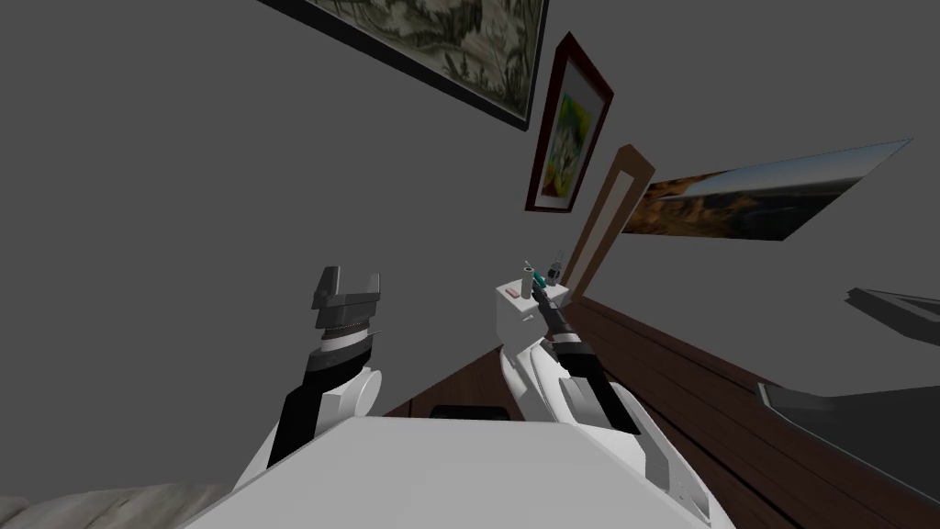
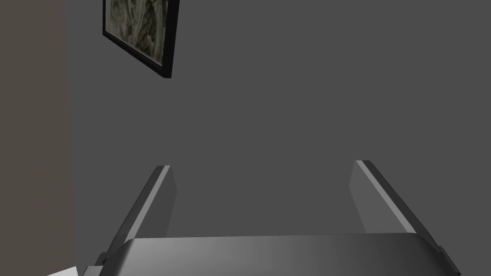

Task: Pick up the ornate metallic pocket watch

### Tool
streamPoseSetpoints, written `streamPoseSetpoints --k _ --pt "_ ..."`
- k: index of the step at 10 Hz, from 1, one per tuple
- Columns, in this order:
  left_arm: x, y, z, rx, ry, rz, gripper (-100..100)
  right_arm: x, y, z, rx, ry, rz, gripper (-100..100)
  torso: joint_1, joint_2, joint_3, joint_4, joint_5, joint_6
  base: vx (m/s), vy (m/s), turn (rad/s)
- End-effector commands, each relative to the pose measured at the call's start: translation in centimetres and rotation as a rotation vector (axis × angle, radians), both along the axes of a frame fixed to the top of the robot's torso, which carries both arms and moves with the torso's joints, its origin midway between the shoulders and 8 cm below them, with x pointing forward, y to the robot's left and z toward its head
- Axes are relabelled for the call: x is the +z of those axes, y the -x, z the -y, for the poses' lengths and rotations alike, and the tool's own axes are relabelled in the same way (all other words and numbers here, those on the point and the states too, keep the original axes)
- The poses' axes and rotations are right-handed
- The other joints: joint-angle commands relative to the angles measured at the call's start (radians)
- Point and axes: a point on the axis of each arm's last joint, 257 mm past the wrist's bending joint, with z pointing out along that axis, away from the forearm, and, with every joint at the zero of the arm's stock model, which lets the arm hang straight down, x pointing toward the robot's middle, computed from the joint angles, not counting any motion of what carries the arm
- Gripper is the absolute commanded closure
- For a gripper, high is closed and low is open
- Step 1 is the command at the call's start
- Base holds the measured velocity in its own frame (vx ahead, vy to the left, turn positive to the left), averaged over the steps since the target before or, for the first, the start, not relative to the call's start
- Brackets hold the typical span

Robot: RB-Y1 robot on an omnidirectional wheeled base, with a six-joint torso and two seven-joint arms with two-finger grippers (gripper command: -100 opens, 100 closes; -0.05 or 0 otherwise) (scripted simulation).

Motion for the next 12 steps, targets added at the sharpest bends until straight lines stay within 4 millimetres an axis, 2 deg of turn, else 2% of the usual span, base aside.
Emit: streamPoseSetpoints --k 1,2,3,4,5,6,7,8,9,12 --pt "0.0 0.0 0.0 0.000 0.000 0.000 0 -0.7 -0.3 0.4 -0.026 0.047 -0.020 -100 0.000 0.000 0.000 0.000 0.000 0.000 -0.048 0.026 0.027" --pt "0.0 0.0 0.0 0.000 0.000 0.000 0 -1.9 -0.8 1.1 -0.055 0.089 -0.055 -100 0.000 0.000 0.000 0.000 0.000 0.000 -0.055 0.029 0.041" --pt "0.0 0.0 0.0 0.000 0.000 0.000 0 -1.9 -0.8 1.1 -0.062 0.109 -0.055 -100 0.000 0.000 0.000 0.000 0.000 0.000 -0.045 0.025 0.032" --pt "0.0 0.0 0.0 0.000 0.000 0.000 0 -3.1 -1.2 1.8 -0.088 0.150 -0.089 -100 -0.001 0.000 0.000 0.000 0.000 0.000 -0.042 0.030 0.056" --pt "0.0 0.0 0.0 0.000 0.000 0.000 0 -3.1 -1.2 1.8 -0.096 0.171 -0.090 -100 0.000 -0.001 0.000 0.000 0.000 0.000 -0.035 0.025 0.024" --pt "0.0 0.0 0.0 0.000 0.000 0.000 0 -4.3 -1.7 2.5 -0.120 0.212 -0.123 -100 -0.001 -0.001 0.000 0.000 0.000 0.000 -0.039 0.029 0.043" --pt "0.0 0.0 0.0 0.000 0.000 0.000 0 -4.3 -1.7 2.5 -0.127 0.234 -0.125 -100 0.000 -0.001 0.000 0.000 0.000 0.000 -0.032 0.020 0.019" --pt "0.0 0.0 0.0 0.000 0.000 0.000 0 -5.4 -2.1 3.2 -0.150 0.277 -0.157 -100 -0.001 -0.001 -0.001 0.000 0.000 0.000 -0.033 0.024 0.040" --pt "0.0 0.0 0.0 0.000 0.000 0.000 0 -5.4 -2.1 3.2 -0.156 0.297 -0.158 -100 -0.001 -0.001 -0.001 0.000 0.000 0.000 -0.024 0.022 0.018" --pt "0.0 0.0 0.0 0.000 0.000 0.000 0 -7.5 -2.9 4.5 -0.201 0.405 -0.220 -100 -0.001 -0.002 -0.001 0.000 0.000 0.000 -0.019 0.020 0.021"
